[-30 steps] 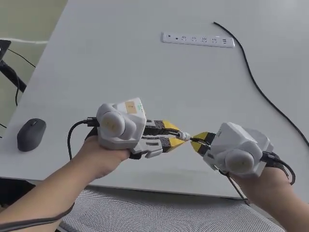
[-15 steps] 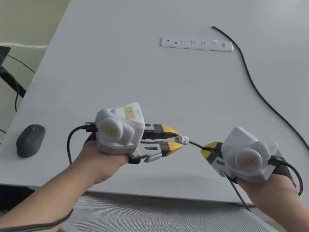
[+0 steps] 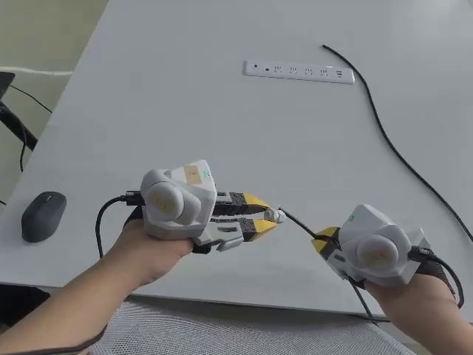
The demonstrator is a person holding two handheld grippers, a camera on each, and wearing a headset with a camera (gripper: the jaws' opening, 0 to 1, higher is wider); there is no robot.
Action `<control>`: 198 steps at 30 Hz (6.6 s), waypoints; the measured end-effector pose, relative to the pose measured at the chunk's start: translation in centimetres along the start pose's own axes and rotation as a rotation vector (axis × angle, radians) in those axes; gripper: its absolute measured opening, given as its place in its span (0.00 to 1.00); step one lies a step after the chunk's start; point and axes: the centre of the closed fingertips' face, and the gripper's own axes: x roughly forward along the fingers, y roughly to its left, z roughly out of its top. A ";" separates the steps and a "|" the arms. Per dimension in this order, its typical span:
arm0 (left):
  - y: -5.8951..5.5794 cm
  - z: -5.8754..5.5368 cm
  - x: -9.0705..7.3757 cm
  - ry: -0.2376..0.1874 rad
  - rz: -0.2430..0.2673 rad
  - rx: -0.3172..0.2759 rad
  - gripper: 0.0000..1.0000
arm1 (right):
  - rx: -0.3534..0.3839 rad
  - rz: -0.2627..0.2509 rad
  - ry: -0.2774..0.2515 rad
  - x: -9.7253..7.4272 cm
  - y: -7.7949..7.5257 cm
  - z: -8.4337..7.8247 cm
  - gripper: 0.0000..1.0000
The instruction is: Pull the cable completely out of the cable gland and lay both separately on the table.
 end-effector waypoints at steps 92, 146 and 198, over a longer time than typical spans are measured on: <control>5.0 -15.1 -4.2 0.080 0.128 -0.224 0.16 | -0.333 0.293 0.050 19.2 4.8 15.0 0.00; 5.5 -17.3 -4.7 0.201 0.198 -0.241 0.16 | -0.355 0.324 0.061 21.7 6.1 14.9 0.02; 2.8 -13.8 -6.8 0.180 0.179 -0.253 0.53 | 0.096 0.229 -0.320 1.5 -0.2 16.1 0.48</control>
